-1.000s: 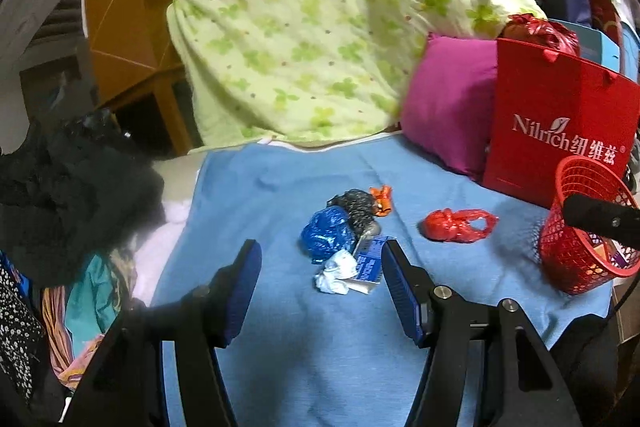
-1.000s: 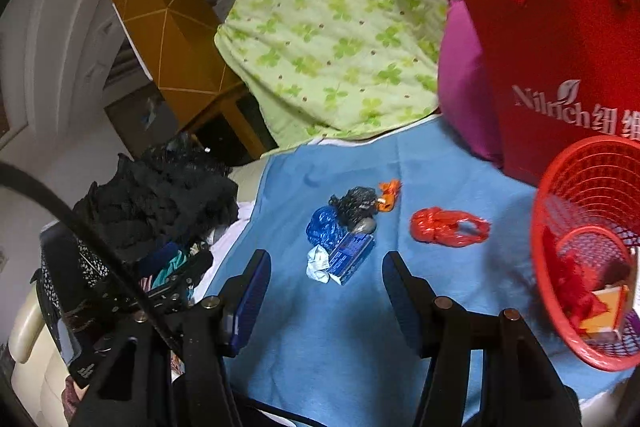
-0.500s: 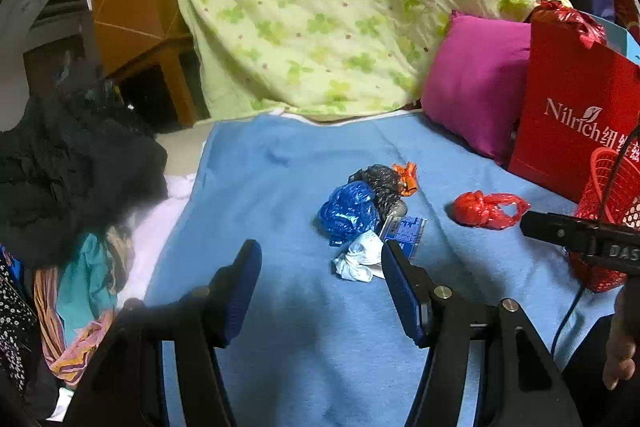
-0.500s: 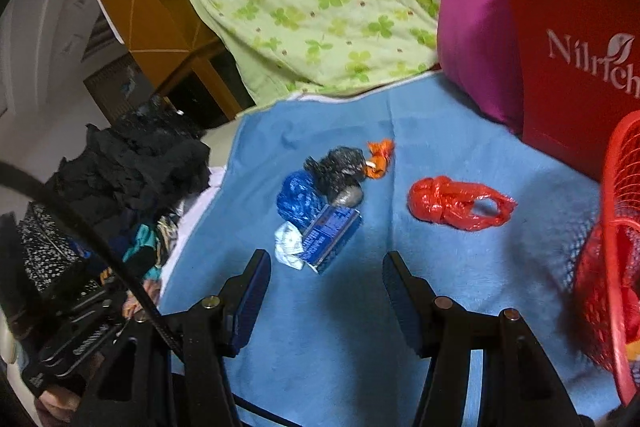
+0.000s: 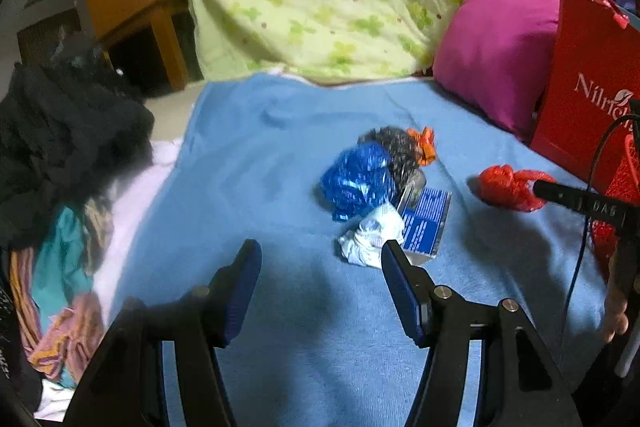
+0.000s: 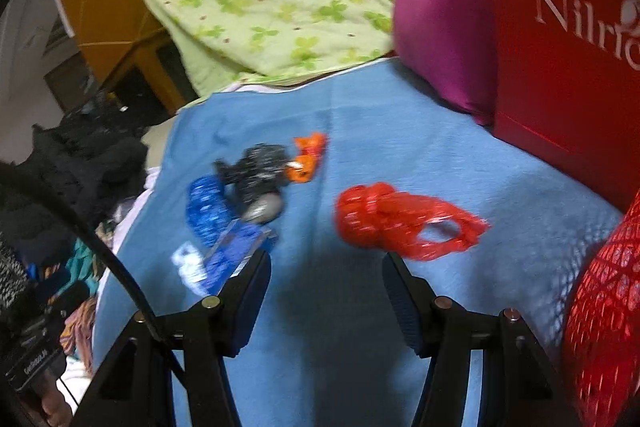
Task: Collect trash
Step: 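Grasp the red plastic bag with the right tool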
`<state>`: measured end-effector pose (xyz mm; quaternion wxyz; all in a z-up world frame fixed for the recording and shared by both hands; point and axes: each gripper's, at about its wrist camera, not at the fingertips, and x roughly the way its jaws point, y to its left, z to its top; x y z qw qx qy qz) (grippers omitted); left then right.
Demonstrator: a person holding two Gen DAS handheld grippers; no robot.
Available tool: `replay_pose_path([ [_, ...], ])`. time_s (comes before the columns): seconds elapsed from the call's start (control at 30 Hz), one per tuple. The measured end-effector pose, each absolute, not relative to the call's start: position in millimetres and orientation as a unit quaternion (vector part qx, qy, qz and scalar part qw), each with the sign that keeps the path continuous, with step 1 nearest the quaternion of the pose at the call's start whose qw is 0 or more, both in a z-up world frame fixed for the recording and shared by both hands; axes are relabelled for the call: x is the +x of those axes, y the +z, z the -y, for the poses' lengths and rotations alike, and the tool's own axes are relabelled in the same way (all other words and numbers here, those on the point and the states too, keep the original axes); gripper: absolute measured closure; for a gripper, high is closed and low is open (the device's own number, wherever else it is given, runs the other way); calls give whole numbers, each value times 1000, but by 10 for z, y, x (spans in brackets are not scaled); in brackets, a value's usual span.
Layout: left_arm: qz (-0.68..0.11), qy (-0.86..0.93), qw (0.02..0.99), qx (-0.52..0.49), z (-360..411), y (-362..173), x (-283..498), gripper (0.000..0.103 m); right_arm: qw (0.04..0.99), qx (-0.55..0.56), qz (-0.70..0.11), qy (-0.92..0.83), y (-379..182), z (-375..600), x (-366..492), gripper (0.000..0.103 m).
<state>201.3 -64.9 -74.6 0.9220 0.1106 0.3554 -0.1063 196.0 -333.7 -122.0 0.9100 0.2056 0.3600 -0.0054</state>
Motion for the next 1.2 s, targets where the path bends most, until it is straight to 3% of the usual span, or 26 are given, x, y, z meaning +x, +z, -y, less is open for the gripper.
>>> replay_pose_path([
  [0.5, -409, -175, 894, 57, 846, -1411, 2496, 40, 902, 227, -367, -23, -1517, 3639, 2482, 41],
  [1.2, -386, -157, 893, 167, 1212, -1559, 2445, 40, 902, 213, -376, -24, -1639, 3493, 2870, 38],
])
